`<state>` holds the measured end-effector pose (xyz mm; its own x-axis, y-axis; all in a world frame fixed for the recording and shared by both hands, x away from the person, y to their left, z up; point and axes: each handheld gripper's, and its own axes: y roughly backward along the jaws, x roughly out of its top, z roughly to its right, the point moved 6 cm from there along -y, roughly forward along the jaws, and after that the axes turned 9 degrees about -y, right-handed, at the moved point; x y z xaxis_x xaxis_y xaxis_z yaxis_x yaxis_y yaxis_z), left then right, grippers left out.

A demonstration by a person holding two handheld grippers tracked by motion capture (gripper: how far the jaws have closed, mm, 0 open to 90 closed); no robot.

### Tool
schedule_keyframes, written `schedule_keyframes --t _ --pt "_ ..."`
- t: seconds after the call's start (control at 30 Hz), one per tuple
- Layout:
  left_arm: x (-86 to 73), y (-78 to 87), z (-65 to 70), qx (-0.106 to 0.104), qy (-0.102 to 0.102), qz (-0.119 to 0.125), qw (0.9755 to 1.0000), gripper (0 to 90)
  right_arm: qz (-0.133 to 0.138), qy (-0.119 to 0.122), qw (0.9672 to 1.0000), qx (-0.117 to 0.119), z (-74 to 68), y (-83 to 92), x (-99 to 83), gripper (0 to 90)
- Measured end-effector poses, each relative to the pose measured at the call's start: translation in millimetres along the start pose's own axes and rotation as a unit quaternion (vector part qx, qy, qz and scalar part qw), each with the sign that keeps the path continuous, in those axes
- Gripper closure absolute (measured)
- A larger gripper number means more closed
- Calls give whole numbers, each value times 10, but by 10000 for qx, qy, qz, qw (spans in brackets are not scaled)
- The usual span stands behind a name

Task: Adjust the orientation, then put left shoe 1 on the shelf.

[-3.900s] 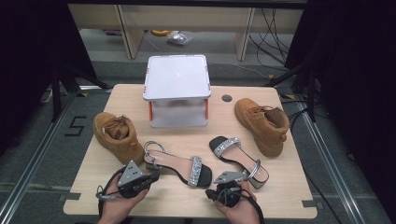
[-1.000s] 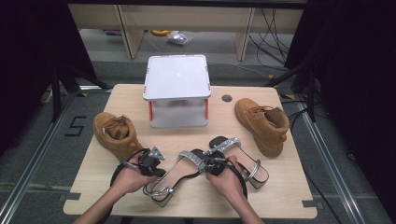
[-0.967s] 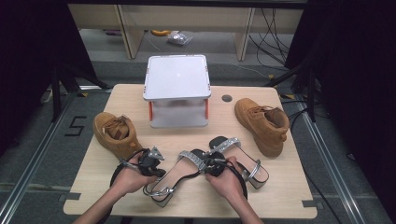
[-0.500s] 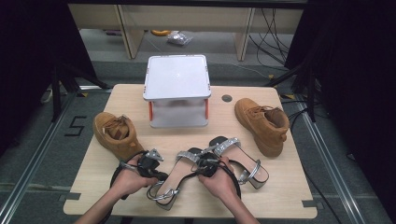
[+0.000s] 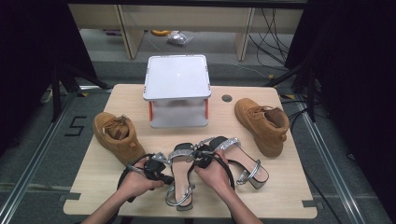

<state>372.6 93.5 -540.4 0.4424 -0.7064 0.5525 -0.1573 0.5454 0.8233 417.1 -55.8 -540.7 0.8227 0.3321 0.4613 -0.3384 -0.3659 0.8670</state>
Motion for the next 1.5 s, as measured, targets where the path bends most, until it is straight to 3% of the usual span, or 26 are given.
schedule_keyframes --t 0.03,0.1,0.23,0.27,0.3,0.37,0.57,0.6,0.63,0.67,0.77,0.8,0.83,0.87,0.9,0.97,1.0,1.03,1.07,1.1,1.17,1.23,1.3,1.33,1.37,1.5 --pt "18 -19 8 10 71 58 10000 899 38 112 9999 -29 17 -8 24 900" --pt "34 -31 -8 30 26 6 10000 899 35 13 10000 -22 19 -22 57 900" --pt "85 -66 -21 17 22 19 10000 899 63 81 9999 -84 55 -42 102 900" --pt "98 -75 -37 71 11 21 10000 899 46 -33 9999 -105 48 -39 101 900" --pt "109 -83 -48 90 0 30 10000 899 90 75 9999 -102 72 -50 124 900" --pt "135 -100 -71 175 16 107 9998 899 52 -50 9999 -107 91 -48 138 900" --pt "180 -115 -130 270 -53 66 9996 899 101 -17 9999 -106 163 -40 193 900" --pt "187 -109 -122 294 -40 130 9995 898 56 -79 9999 -114 157 -25 189 900" --pt "186 -90 -117 325 -38 146 9994 898 123 32 9999 -107 167 -3 201 891" --pt "180 -38 -127 334 -113 188 9992 897 84 -63 9999 -129 157 25 193 879" --pt "184 138 -171 458 -109 424 9980 896 180 -36 9998 -71 165 130 200 841" --pt "213 195 -181 559 86 687 9960 896 160 -86 9998 -56 166 169 193 829" --pt "241 297 -226 683 80 891 9936 895 135 -182 9997 -64 167 208 186 817" --pt "278 405 -274 798 93 1085 9909 894 188 -100 9998 -48 183 245 188 803" --pt "292 454 -297 850 56 1145 9898 894 211 -52 9997 -53 199 282 183 780" --pt "384 626 -385 1110 -3 1490 9826 893 190 -178 9997 -10 200 312 167 721" --pt "450 729 -443 1272 -15 1679 9776 892 196 -262 9995 1 204 326 153 704" --pt "491 786 -478 1320 -4 1795 9749 892 182 -255 9995 43 213 332 134 696" --pt "561 880 -532 1453 36 1935 9703 890 163 -319 9994 6 211 339 118 686" --pt "615 948 -575 1550 39 2043 9666 891 192 -262 9995 65 216 337 104 675" --pt "707 1044 -637 1649 144 2267 9598 891 176 -383 9991 60 203 353 77 658" --pt "785 1158 -727 1758 203 2367 9553 890 218 -347 9991 104 204 362 71 633" --pt "842 1232 -798 1815 241 2474 9514 885 137 -457 9987 149 184 389 68 601" --pt "879 1275 -859 1880 294 2537 9484 884 106 -486 9986 171 173 399 70 590" --pt "900 1293 -898 1933 317 2544 9470 877 48 -645 9978 138 147 400 80 572" --pt "995 1352 -1132 2166 480 2541 9414 868 -86 -666 9973 284 60 434 100 530"
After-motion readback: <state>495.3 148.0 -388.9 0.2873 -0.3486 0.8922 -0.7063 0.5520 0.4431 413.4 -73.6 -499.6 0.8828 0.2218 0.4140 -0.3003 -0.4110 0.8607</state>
